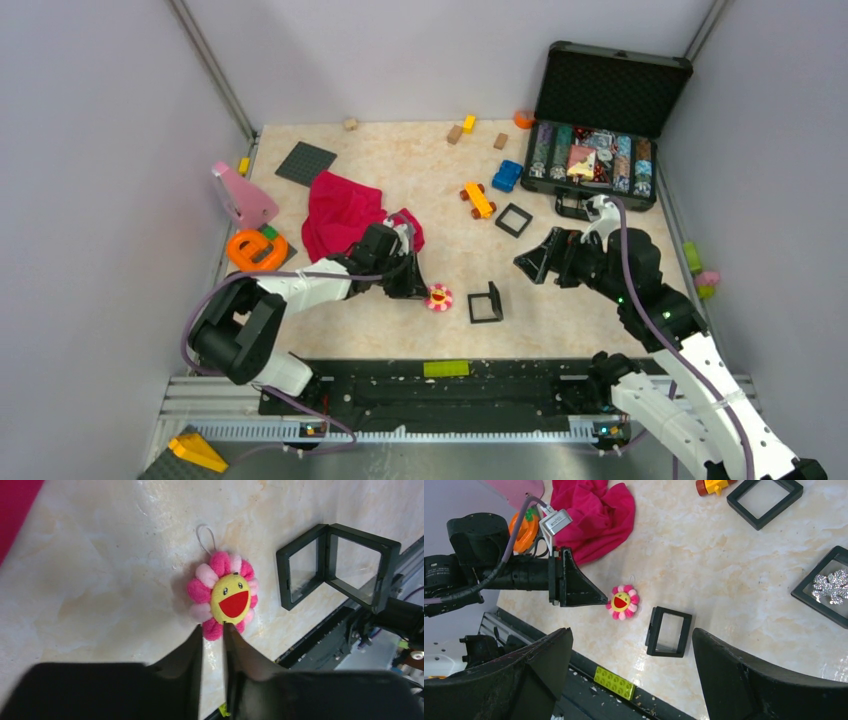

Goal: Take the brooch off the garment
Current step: Pick up the brooch from the center of the board.

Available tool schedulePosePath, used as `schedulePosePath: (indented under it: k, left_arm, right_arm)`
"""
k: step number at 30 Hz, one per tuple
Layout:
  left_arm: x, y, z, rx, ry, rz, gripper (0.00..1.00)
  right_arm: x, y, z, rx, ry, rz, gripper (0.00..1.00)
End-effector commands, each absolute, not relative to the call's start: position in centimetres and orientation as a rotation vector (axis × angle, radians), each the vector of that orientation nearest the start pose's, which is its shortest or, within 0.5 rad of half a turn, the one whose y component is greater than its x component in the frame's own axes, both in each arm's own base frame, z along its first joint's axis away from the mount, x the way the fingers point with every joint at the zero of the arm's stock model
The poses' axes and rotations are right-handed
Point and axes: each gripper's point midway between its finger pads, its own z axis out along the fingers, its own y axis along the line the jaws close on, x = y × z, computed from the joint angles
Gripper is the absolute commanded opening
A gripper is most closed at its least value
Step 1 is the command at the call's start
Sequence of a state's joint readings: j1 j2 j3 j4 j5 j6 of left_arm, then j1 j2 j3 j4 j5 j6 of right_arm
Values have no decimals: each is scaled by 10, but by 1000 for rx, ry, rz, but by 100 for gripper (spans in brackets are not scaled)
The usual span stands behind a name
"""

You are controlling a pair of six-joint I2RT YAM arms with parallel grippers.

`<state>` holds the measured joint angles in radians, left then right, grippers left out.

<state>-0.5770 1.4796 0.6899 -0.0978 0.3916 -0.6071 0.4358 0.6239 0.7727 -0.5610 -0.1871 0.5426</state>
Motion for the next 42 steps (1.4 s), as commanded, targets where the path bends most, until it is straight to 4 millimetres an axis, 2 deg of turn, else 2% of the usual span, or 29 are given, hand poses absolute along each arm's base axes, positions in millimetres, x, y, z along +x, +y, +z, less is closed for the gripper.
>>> schedulePosePath:
  k: [1,6,12,19,21,23,24,27,29,32,34,38,42]
  left_arm:
    - [231,-246,53,74,2575,-930,35]
    - [231,-249,47,54,2587,-951,40]
    - [232,-269,44,70,2579,-1100,40]
    - [233,-271,29,69,2624,-1083,29]
    - [236,-274,31,66,2609,-1104,24]
    - [237,-278,37,56,2577,-1144,22]
    - [238,-281,42,54,2555,-1175,25]
    - [242,-283,51,35,2525,-1191,48]
    - [243,-278,52,24,2530,-1147,55]
    - [247,-266,51,47,2548,-1021,59]
    - [248,-266,49,73,2574,-999,60]
    - [244,-285,49,66,2586,-1157,55]
    - [242,-291,44,10,2599,-1219,54]
  right_arm:
    - [202,157,246,-48,2019,828,92]
    - [202,158,245,-52,2018,833,92]
    - [202,157,246,-54,2022,828,92]
    - [201,156,245,-54,2025,823,92]
    - [201,157,245,-54,2024,825,92]
    - [201,157,244,-53,2026,825,92]
    - [201,157,244,-56,2027,825,92]
    - [201,157,244,-58,2027,825,92]
    - [201,157,245,-61,2025,824,92]
    - [201,157,245,-63,2025,823,92]
    - [201,157,244,-65,2025,824,92]
    - [202,160,243,-72,2027,835,92]
    - [201,159,246,-74,2021,835,92]
